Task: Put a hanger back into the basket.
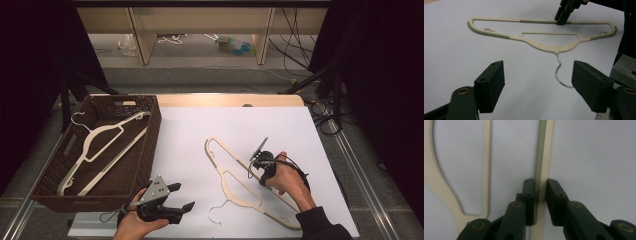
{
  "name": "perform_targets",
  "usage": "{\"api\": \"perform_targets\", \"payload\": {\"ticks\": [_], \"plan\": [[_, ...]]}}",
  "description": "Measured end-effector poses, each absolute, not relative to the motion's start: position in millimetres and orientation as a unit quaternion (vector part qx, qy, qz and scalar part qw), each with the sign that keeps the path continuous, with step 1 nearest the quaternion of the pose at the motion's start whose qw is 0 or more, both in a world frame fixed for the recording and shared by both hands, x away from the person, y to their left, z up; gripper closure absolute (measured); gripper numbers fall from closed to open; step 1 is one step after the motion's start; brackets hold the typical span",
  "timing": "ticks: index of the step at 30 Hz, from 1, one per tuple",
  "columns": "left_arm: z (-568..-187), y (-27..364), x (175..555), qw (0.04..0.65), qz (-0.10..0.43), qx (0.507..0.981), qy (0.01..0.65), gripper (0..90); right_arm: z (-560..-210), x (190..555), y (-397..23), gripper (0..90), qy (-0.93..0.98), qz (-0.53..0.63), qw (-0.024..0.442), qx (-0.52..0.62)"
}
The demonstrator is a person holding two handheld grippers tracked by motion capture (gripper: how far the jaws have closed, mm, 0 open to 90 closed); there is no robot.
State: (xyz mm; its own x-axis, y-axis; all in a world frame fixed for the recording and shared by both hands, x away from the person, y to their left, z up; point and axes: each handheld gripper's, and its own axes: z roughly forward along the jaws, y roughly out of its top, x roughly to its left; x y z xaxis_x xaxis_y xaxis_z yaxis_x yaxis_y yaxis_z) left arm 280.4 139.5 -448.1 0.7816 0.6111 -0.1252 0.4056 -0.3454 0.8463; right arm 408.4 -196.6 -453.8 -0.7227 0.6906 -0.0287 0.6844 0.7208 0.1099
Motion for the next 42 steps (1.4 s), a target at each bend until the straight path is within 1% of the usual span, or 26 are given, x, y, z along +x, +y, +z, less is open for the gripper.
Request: {"api": "perform_targets", "payload": {"ticks": [5,8,10,15,16,17,18,19,20,21,23,25,28,30,35,38,42], "plan": [[-448.1,140.3,281.9,0.479,0.11,0.816,0.302,26.7,-452.0,408.2,-197.0,79.0,0.94,0.044,0.033,0.336],[-448.6,139.2,281.4,0.477,0.113,0.816,0.306,26.8,-451.2,406.7,-194.8,79.0,0.94,0.04,0.031,0.338],[-450.1,137.1,281.2,0.473,0.112,0.82,0.303,26.8,-450.5,405.5,-194.9,79.1,0.946,0.046,0.013,0.319],[-455.2,128.6,279.9,0.468,0.103,0.828,0.291,26.6,-448.7,402.8,-188.7,79.1,0.953,0.045,0.017,0.299],[-456.9,122.7,280.0,0.464,0.108,0.835,0.276,26.6,-446.4,401.7,-186.8,79.1,0.955,0.051,0.018,0.293],[-456.9,122.7,280.0,0.464,0.108,0.835,0.276,26.6,-446.4,401.7,-186.8,79.1,0.955,0.051,0.018,0.293],[-458.2,115.7,280.1,0.454,0.111,0.846,0.256,26.6,-440.3,400.3,-185.4,79.1,0.955,0.051,0.023,0.292],[-458.2,115.7,280.1,0.454,0.111,0.846,0.256,26.6,-437.8,399.8,-185.2,79.1,0.956,0.057,0.028,0.287],[-461.5,108.1,280.9,0.45,0.123,0.854,0.232,26.7,-434.2,398.9,-184.2,79.1,0.956,0.057,0.033,0.285],[-462.4,104.4,281.1,0.443,0.122,0.86,0.223,26.7,-430.6,397.6,-182.7,79.1,0.957,0.054,0.035,0.285],[-464.2,100.4,281.4,0.444,0.123,0.861,0.216,26.8,-424.7,395.3,-180.1,79.1,0.959,0.05,0.043,0.277],[-467.1,92.8,285.1,0.421,0.131,0.878,0.187,27.1,-419.9,392.7,-177.7,79.2,0.959,0.055,0.05,0.273],[-471.0,86.8,286.9,0.424,0.134,0.878,0.18,27.8,-412.2,391.2,-177.0,79.1,0.962,0.053,0.054,0.261],[-474.9,80.5,291.1,0.415,0.146,0.882,0.171,28.1,-409.5,390.0,-176.9,79.2,0.964,0.052,0.065,0.254],[-478.1,72.8,296.5,0.401,0.16,0.889,0.153,29.5,-406.9,388.4,-176.7,79.1,0.963,0.056,0.068,0.253],[-482.5,64.1,299.8,0.392,0.171,0.894,0.135,29.1,-406.2,389.1,-177.6,79.1,0.965,0.052,0.062,0.248],[-483.1,58.0,302.2,0.375,0.189,0.9,0.116,28.2,-405.5,387.7,-175.8,79.2,0.963,0.054,0.067,0.254]]}}
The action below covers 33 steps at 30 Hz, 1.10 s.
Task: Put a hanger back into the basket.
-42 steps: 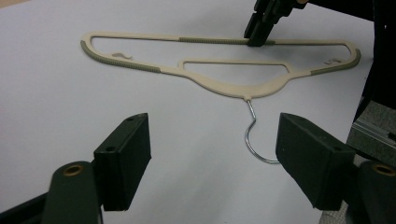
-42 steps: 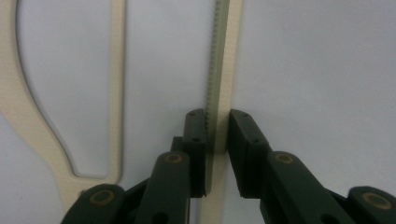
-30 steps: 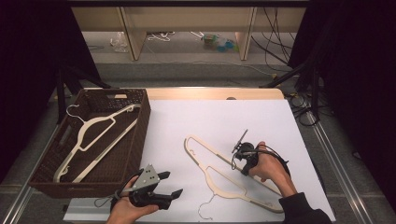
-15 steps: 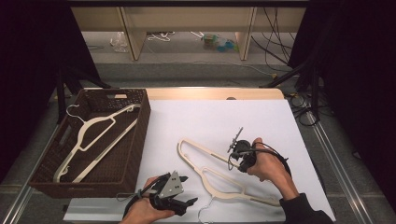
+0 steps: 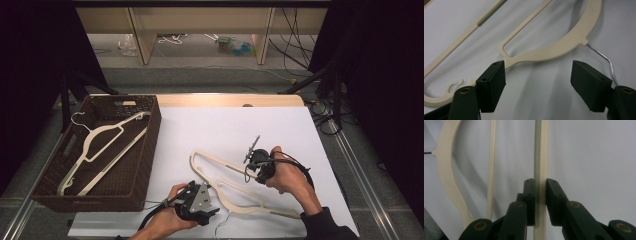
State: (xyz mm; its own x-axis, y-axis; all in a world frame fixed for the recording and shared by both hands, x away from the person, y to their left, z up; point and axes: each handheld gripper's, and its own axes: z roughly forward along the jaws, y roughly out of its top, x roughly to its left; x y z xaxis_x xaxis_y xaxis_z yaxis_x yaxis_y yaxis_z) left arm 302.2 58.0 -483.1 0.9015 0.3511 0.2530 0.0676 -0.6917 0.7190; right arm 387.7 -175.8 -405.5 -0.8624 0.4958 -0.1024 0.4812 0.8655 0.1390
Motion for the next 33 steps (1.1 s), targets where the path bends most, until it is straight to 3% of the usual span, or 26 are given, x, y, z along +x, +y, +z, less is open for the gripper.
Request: {"api": "perform_targets", "payload": {"ticks": [16,24,33], "plan": [[-487.2,35.7,304.5,0.319,0.267,0.909,0.025,28.4,-401.5,388.6,-176.7,79.1,0.966,0.055,0.054,0.248],[-487.4,34.9,304.0,0.325,0.272,0.906,0.012,26.6,-409.1,393.6,-183.5,79.1,0.967,0.065,0.037,0.244],[-479.7,32.0,293.4,0.361,0.262,0.893,-0.057,43.2,-422.5,397.3,-187.3,79.1,0.968,0.086,0.006,0.234]]}}
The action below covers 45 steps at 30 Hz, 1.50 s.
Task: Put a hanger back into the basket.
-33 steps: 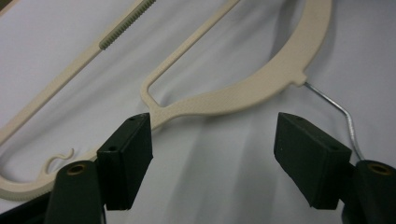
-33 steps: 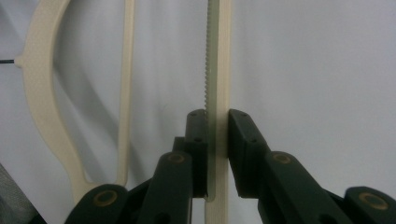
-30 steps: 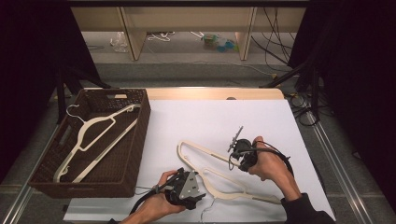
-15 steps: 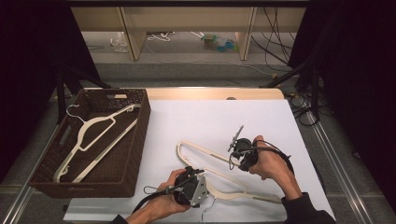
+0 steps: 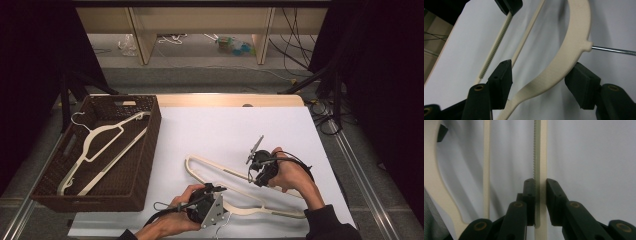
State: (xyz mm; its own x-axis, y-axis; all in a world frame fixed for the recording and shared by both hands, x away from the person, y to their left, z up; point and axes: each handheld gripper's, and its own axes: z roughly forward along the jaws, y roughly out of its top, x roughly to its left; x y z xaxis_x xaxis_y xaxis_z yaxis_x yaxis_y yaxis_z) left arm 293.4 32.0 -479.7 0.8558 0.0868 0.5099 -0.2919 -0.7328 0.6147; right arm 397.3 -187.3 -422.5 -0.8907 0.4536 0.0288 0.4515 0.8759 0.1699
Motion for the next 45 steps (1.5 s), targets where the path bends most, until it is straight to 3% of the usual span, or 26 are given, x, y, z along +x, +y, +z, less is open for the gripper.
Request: {"api": "perform_targets", "payload": {"ticks": [6,18,21,24,25,32,41,45], "plan": [[-475.9,34.6,292.1,0.373,0.253,0.889,-0.084,62.9,-427.2,398.7,-188.4,79.0,0.968,0.08,0.002,0.236],[-455.7,33.6,284.3,0.38,0.309,0.861,-0.135,78.5,-436.8,402.1,-194.0,79.2,0.97,0.088,-0.029,0.226],[-450.8,34.0,283.3,0.38,0.319,0.857,-0.139,80.7,-438.0,402.2,-194.4,77.5,0.967,0.099,-0.035,0.231],[-448.1,33.6,282.9,0.372,0.314,0.861,-0.144,81.4,-430.3,401.1,-194.9,70.2,0.959,0.13,-0.039,0.248],[-448.5,33.5,283.0,0.374,0.31,0.863,-0.137,81.8,-422.0,401.5,-197.4,59.0,0.956,0.158,-0.027,0.246],[-438.2,35.9,288.3,0.372,0.29,0.876,-0.105,81.4,-394.7,401.6,-213.3,38.6,0.934,0.218,0.024,0.282],[-419.3,48.9,301.3,0.376,0.295,0.875,-0.08,84.0,-354.9,389.5,-234.9,33.2,0.899,0.298,0.119,0.299],[-412.0,53.5,306.4,0.37,0.303,0.875,-0.078,84.8,-350.5,385.4,-241.6,32.9,0.894,0.305,0.131,0.301]]}}
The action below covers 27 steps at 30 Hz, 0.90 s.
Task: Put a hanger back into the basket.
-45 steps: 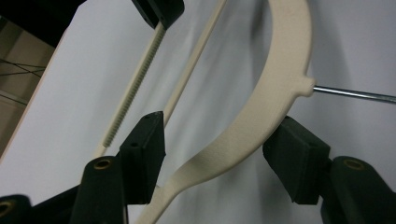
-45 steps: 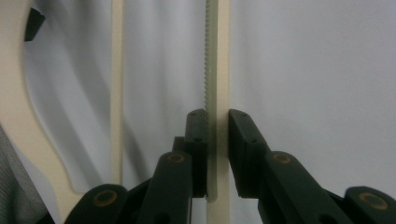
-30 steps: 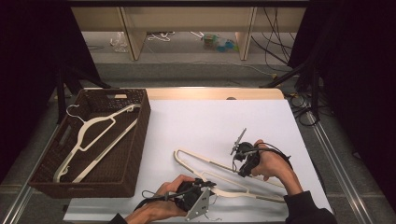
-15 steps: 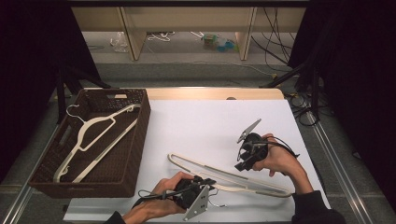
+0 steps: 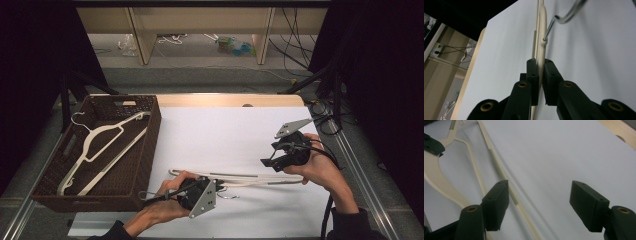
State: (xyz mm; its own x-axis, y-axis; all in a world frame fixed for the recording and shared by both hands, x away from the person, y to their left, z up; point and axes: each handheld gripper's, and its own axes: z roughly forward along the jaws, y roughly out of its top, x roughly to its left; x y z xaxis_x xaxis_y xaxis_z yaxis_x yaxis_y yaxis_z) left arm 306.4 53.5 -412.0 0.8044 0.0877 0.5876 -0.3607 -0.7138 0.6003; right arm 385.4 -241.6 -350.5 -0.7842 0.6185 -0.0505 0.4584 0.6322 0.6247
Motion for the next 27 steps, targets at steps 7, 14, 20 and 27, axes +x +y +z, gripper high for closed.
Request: {"api": "perform_targets", "payload": {"ticks": [7,14,20,27], "plan": [[-402.2,58.6,316.2,0.375,0.297,0.876,-0.059,85.7,-341.1,380.3,-258.0,31.6,0.882,0.326,0.141,0.309],[-386.5,78.1,335.8,0.402,0.246,0.882,0.027,85.9,-330.0,374.0,-278.2,30.6,0.865,0.351,0.154,0.323],[-378.2,90.0,346.1,0.419,0.218,0.876,0.096,85.9,-328.1,365.4,-285.1,30.4,0.858,0.355,0.16,0.334],[-360.5,107.6,353.8,0.439,0.184,0.864,0.165,85.9,-346.3,356.9,-285.4,30.3,0.861,0.344,0.157,0.339]]}}
